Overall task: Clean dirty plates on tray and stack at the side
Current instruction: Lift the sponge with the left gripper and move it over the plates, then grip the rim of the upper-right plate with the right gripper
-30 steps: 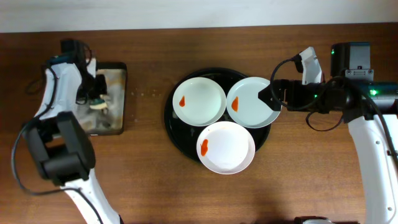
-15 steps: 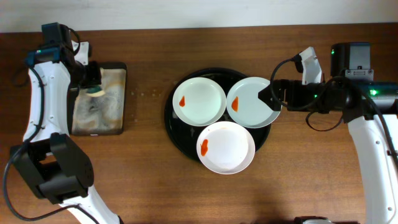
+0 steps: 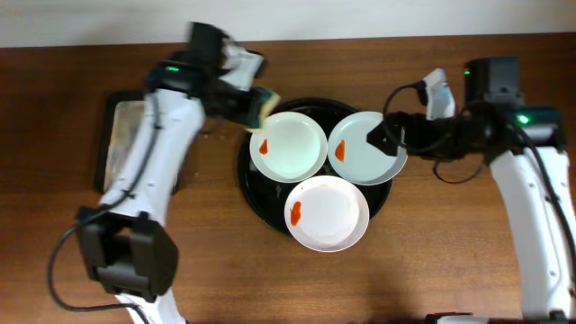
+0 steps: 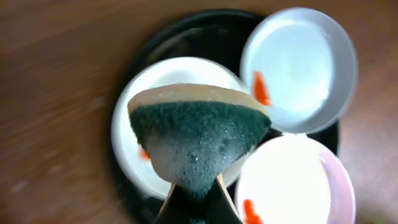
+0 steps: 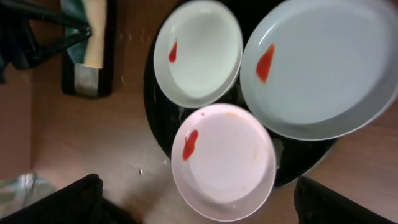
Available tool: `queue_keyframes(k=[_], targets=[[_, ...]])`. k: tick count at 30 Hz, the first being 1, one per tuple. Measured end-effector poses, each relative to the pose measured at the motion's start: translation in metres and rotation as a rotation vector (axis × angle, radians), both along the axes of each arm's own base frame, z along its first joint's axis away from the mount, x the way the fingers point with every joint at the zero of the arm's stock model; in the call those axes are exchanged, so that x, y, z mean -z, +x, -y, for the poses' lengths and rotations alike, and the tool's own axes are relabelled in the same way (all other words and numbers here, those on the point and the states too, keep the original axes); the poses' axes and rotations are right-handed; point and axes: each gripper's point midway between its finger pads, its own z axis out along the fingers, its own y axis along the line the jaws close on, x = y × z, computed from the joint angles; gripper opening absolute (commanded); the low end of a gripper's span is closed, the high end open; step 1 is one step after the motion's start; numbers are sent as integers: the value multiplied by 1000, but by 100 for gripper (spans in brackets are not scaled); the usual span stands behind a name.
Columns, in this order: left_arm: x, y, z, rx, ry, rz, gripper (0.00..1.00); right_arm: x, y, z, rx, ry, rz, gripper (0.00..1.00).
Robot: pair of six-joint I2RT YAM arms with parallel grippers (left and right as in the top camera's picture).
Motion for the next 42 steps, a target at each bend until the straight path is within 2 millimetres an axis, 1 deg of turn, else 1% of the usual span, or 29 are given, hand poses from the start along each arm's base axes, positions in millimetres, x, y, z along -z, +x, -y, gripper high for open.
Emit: queue_keyframes(k=[1,2,3,4,5,8,9,10,11,13,15,17,20,23,28,30,33,35,37,39,42], targets=[[3,-7,20,37,6,-3,0,10,1,-7,-10,1,-38,99],[6,-10,28,50,7,-9,0,14,2,-10,-12,0,-56,99],[12,-13,35,59,14,-23,0,22,4,-15,-12,1,-88,99],[17,-14,38,62,18,-35,0,28,5,-17,-13,0,-107,94],[27,-13,40,58,26,-57,0,34,7,-20,-14,-1,-128,83],[64,-10,40,42,58,-131,0,58,16,-26,-8,-4,-194,56],[80,-9,39,39,73,-162,0,68,19,-28,-4,-6,-218,45],[93,-8,38,33,85,-184,0,79,23,-32,-12,-10,-237,36],[103,-7,38,31,93,-199,0,86,26,-36,-15,-10,-252,32],[117,-6,36,20,110,-223,0,97,29,-45,-31,-14,-264,30],[123,-4,34,4,125,-227,0,109,31,-60,-50,-15,-279,23],[123,-1,31,-9,133,-215,0,120,34,-76,-59,-26,-286,18],[124,3,28,-24,140,-206,0,135,35,-88,-25,-85,-303,18],[124,4,25,-35,159,-199,0,150,37,-94,29,-151,-316,20],[126,7,17,-54,200,-187,0,165,42,-88,120,-217,-335,18],[126,9,17,-58,205,-180,0,171,44,-85,141,-234,-347,16],[128,9,16,-60,210,-179,0,184,45,-84,152,-248,-369,16],[133,9,15,-60,217,-187,0,198,48,-85,154,-254,-382,16],[142,8,14,-60,227,-204,0,205,51,-87,154,-251,-382,23],[154,6,13,-58,238,-228,0,208,54,-88,156,-246,-376,25],[161,5,13,-57,243,-242,0,208,56,-89,173,-241,-376,26]])
